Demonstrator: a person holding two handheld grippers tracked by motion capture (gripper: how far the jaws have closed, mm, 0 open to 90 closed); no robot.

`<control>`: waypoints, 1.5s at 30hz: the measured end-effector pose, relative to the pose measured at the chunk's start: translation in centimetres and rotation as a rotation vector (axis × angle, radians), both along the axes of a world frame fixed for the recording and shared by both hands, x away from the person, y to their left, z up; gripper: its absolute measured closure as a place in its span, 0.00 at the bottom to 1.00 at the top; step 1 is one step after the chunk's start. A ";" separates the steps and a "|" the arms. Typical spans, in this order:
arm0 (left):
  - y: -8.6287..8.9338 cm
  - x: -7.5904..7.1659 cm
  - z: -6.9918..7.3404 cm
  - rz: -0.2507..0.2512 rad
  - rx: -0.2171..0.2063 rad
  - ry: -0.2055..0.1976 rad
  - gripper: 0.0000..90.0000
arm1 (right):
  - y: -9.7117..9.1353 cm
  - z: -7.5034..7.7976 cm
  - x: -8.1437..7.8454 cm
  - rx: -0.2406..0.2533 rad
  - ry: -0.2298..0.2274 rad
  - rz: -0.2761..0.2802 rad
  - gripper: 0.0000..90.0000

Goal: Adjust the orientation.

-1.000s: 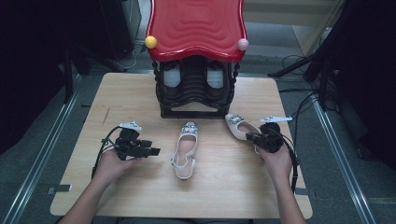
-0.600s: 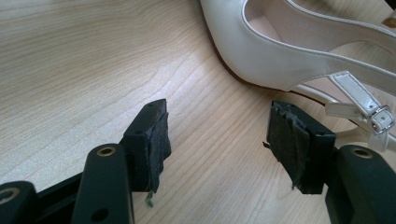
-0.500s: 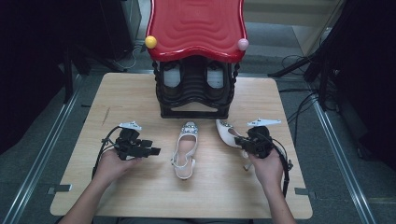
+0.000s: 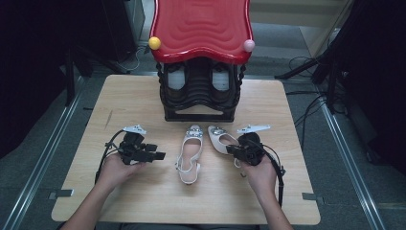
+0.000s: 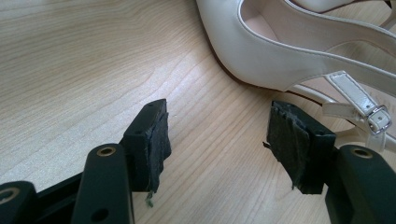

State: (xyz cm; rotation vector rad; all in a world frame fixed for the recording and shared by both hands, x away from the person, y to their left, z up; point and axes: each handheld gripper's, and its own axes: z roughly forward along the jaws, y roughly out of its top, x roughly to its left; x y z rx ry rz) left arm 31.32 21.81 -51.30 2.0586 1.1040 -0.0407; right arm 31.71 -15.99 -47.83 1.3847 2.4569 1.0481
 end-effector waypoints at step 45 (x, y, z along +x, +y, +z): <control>-5.3 0.7 -1.6 -0.074 0.015 -0.004 0.93 | -4.2 -3.1 2.4 0.055 0.021 -0.057 1.00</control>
